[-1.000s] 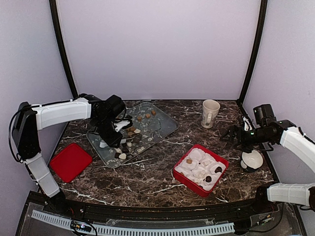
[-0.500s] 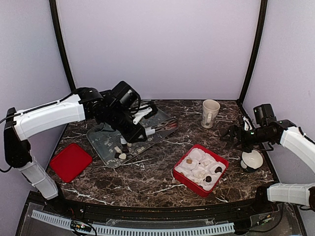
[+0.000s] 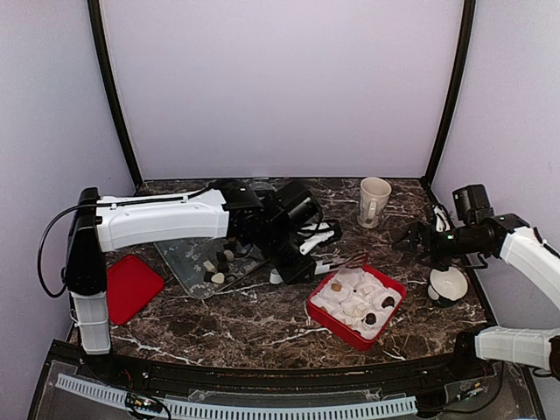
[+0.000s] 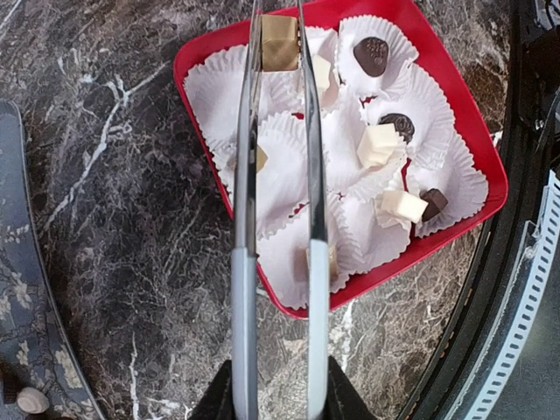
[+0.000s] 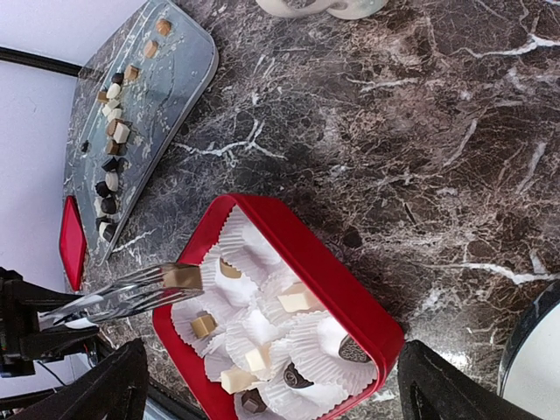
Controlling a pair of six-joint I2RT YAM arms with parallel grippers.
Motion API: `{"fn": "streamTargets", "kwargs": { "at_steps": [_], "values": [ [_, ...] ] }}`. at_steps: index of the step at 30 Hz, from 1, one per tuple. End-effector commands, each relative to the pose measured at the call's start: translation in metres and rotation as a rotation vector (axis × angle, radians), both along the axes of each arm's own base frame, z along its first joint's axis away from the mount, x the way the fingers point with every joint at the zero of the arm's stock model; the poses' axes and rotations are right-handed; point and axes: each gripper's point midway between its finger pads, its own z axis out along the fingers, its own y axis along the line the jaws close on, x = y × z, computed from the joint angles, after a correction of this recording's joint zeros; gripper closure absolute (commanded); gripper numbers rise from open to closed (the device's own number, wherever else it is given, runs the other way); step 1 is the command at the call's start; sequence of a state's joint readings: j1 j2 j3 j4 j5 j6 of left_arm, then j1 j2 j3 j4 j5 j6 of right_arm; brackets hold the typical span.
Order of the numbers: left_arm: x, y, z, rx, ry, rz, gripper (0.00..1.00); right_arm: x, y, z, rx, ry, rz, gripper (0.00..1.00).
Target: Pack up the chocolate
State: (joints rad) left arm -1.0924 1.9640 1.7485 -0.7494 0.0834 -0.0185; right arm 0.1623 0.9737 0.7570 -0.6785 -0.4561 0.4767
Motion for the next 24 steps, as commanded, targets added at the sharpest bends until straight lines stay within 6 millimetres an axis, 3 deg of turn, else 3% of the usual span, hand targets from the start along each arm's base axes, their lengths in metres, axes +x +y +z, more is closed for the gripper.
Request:
{"fn": "streamTargets", "kwargs": {
  "at_steps": [1,11,16,24],
  "values": [
    [0.003,-0.005,0.012,-0.009,-0.022,0.011,0.89,0.003,-0.002,0.008,0.009,-0.03,-0.015,0.0],
    [0.008,-0.002,-0.015,0.069,-0.02,0.009,0.78,-0.002,-0.004,0.006,0.002,-0.022,-0.021,0.0],
    [0.006,-0.006,-0.015,0.053,-0.005,0.009,0.71,-0.002,-0.004,0.005,0.003,-0.022,-0.022,0.0],
    [0.004,-0.007,-0.012,0.039,0.01,0.012,0.69,-0.002,-0.004,0.006,0.003,-0.024,-0.024,0.0]
  ]
}}
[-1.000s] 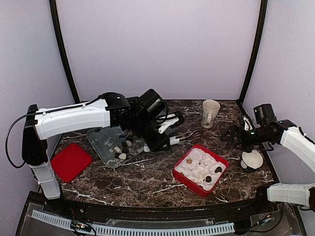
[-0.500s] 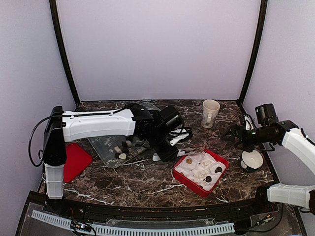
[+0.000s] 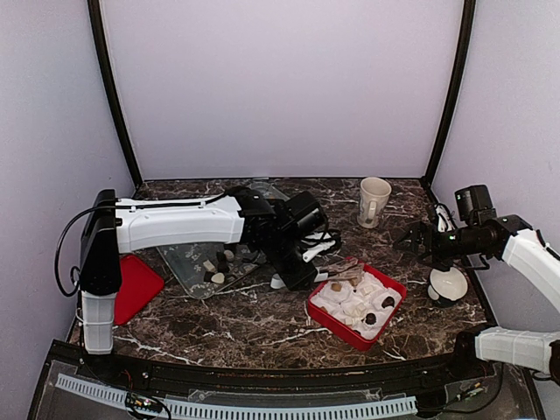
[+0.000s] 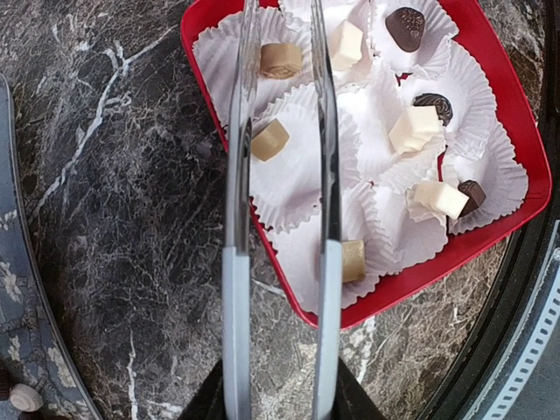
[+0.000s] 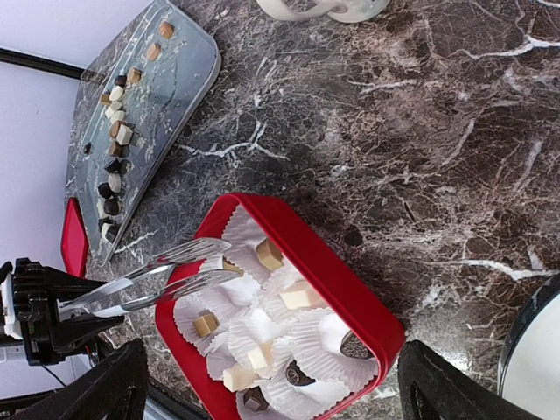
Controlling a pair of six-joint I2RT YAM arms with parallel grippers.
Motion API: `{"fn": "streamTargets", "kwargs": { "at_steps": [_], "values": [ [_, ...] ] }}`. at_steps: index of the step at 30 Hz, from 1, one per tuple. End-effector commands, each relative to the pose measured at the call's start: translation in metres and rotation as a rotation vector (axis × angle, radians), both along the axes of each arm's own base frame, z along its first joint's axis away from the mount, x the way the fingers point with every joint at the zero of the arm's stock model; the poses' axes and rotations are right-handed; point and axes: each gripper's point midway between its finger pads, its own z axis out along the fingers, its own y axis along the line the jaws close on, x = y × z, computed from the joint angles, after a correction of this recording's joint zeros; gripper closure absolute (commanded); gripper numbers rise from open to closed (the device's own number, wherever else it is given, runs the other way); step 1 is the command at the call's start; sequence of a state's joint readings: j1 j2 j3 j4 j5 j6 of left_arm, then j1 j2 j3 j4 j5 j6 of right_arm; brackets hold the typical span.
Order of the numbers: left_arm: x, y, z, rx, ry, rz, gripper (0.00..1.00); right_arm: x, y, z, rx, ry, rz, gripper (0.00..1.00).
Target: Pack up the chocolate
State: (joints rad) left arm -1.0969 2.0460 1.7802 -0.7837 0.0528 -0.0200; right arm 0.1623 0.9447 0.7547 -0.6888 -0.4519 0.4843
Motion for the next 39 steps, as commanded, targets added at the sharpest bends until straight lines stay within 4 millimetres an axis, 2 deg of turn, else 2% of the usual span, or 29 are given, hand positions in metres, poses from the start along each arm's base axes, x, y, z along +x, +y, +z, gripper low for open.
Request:
{"fn": "streamTargets", "kwargs": {
  "at_steps": [1,5,9,12,15,17,22,25,27,30,33,36,39],
  "values": [
    [0.001,-0.007,0.021,-0.05,-0.006,0.009,0.7,0.001,-0.003,0.001,0.001,-0.011,-0.014,0.0],
    [0.005,0.0,0.043,-0.083,-0.033,0.047,0.73,0.002,-0.003,0.003,-0.003,-0.015,-0.014,0.0],
    [0.018,0.021,0.071,-0.144,-0.053,0.132,0.73,0.002,-0.003,0.004,0.0,-0.022,-0.011,0.0],
    [0.033,0.048,0.087,-0.188,-0.056,0.226,0.73,0.003,-0.002,0.004,0.002,-0.024,-0.007,0.0],
    [0.055,0.085,0.098,-0.228,-0.065,0.341,0.73,0.004,-0.001,0.004,0.005,-0.027,-0.002,0.0],
    [0.063,0.111,0.102,-0.245,-0.072,0.408,0.73,0.005,0.0,0.005,0.008,-0.029,0.001,0.0],
    [0.083,0.164,0.098,-0.236,-0.074,0.568,0.73,0.006,0.0,0.006,0.012,-0.034,0.002,0.0],
    [0.09,0.187,0.091,-0.246,-0.054,0.649,0.73,0.006,0.001,0.006,0.012,-0.033,0.004,0.0],
    [0.091,0.196,0.086,-0.249,-0.034,0.679,0.73,0.006,0.0,0.006,0.01,-0.033,0.004,0.0],
    [0.081,0.182,0.079,-0.297,0.032,0.623,0.71,0.005,0.0,0.005,0.007,-0.032,0.005,0.0],
    [0.069,0.157,0.069,-0.331,0.054,0.531,0.7,0.006,0.001,0.005,0.01,-0.03,0.005,0.0],
    [0.057,0.128,0.053,-0.279,0.055,0.439,0.7,0.007,0.001,0.004,0.01,-0.028,0.005,0.0],
    [0.055,0.098,0.038,-0.245,0.052,0.379,0.7,0.007,0.001,0.003,0.014,-0.025,0.005,0.0]
  ]
}}
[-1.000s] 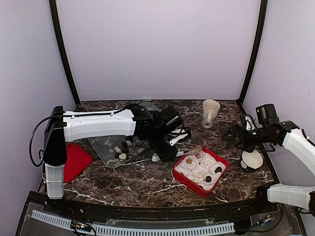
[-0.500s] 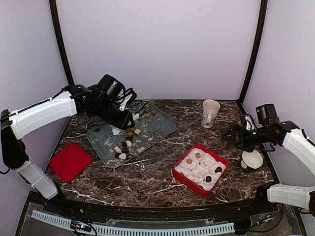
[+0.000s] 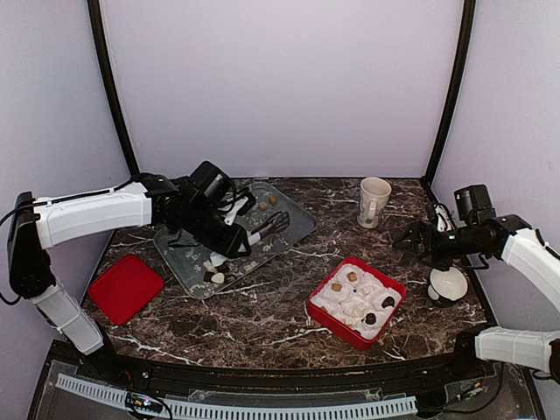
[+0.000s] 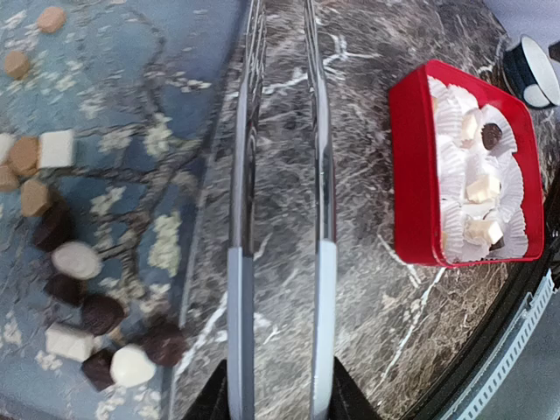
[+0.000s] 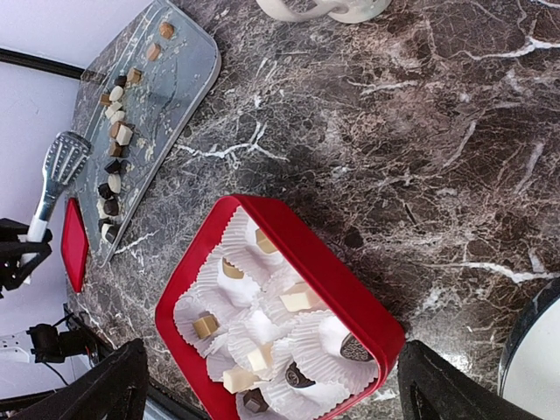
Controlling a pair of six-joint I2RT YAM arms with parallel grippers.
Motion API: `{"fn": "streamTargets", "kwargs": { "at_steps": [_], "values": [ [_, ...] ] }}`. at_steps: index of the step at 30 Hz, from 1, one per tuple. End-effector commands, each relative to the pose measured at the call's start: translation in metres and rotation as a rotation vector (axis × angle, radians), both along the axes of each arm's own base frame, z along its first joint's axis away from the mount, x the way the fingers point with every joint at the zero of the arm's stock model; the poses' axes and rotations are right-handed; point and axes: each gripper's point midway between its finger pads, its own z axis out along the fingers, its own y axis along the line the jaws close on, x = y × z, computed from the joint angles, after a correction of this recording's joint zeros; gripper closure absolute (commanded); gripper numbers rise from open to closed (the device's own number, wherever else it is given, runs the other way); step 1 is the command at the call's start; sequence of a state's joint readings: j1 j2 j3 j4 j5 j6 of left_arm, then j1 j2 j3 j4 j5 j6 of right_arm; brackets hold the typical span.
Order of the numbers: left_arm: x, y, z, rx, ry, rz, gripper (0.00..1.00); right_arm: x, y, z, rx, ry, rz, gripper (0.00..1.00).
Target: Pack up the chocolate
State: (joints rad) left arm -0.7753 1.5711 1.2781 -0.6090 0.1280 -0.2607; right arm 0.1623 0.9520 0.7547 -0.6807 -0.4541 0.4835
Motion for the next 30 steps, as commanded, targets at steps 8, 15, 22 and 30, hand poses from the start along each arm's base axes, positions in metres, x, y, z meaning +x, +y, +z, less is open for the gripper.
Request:
{"fn": "streamTargets", "kwargs": {
  "at_steps": [8,15,22,30],
  "values": [
    [0.025,-0.104,-0.036,-0.028,-0.033,-0.202,0.7,0.003,-0.001,0.005,0.01,-0.022,-0.006,0.0],
    [0.048,-0.134,-0.068,-0.006,-0.026,-0.225,0.7,-0.005,-0.004,0.002,0.008,-0.009,-0.02,0.0],
    [0.069,-0.149,-0.102,0.044,-0.017,-0.196,0.62,-0.01,-0.005,0.0,0.008,0.006,-0.027,0.0],
    [0.072,-0.155,-0.105,0.082,0.008,-0.232,0.42,-0.012,-0.004,0.002,0.011,0.011,-0.018,0.0]
  ]
}}
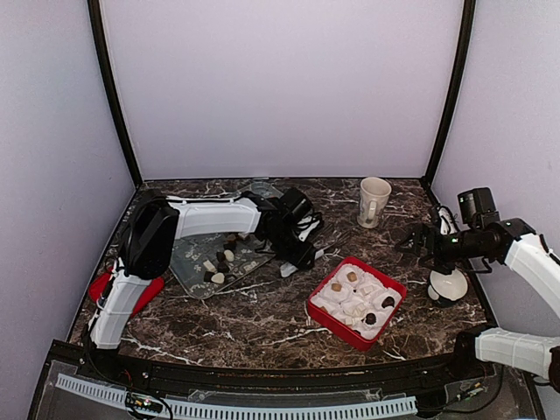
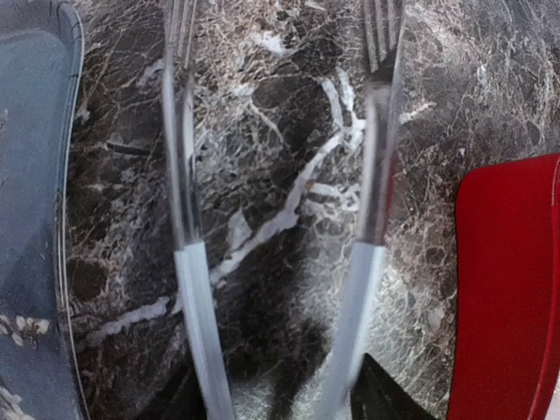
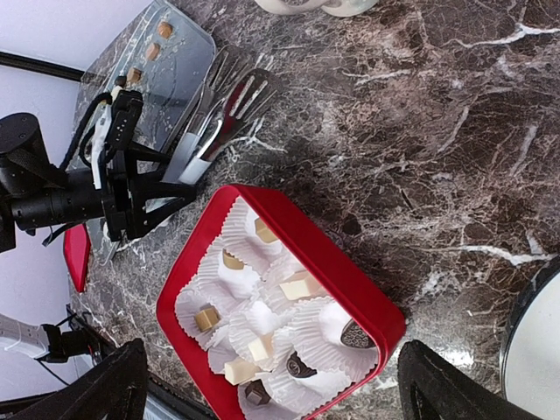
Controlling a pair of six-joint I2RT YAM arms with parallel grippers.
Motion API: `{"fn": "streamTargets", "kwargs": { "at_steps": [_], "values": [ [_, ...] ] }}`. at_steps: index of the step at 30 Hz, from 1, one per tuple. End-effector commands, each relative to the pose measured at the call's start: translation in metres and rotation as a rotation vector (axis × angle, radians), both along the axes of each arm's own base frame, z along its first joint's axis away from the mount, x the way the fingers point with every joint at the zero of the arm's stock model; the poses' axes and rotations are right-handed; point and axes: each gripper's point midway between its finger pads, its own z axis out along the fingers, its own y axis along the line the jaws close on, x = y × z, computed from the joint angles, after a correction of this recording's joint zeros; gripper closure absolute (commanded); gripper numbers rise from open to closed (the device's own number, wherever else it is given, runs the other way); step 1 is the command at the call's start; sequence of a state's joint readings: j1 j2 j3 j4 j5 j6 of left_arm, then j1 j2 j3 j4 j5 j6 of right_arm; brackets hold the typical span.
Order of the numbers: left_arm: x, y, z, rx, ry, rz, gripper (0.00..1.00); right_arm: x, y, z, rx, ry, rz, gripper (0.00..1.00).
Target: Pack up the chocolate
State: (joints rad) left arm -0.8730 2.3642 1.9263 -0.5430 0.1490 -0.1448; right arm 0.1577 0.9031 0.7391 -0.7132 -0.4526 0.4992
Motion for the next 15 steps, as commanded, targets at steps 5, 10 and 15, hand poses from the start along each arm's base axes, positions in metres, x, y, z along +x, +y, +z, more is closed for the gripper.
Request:
{"fn": "streamTargets", "kwargs": {
  "at_steps": [5,10,15],
  "values": [
    [-0.003,-0.002,0.047,-0.018,-0.008,-0.04,0.27,0.002,0.002,-0.003,0.006,0.016,0.014,0.0],
    [-0.01,0.005,0.092,-0.05,-0.022,-0.03,0.19,0.005,0.004,-0.014,-0.008,0.056,0.044,0.0],
    [-0.043,0.034,0.106,-0.055,-0.01,-0.043,0.16,0.014,0.01,-0.023,0.002,0.085,0.077,0.0]
  ]
}}
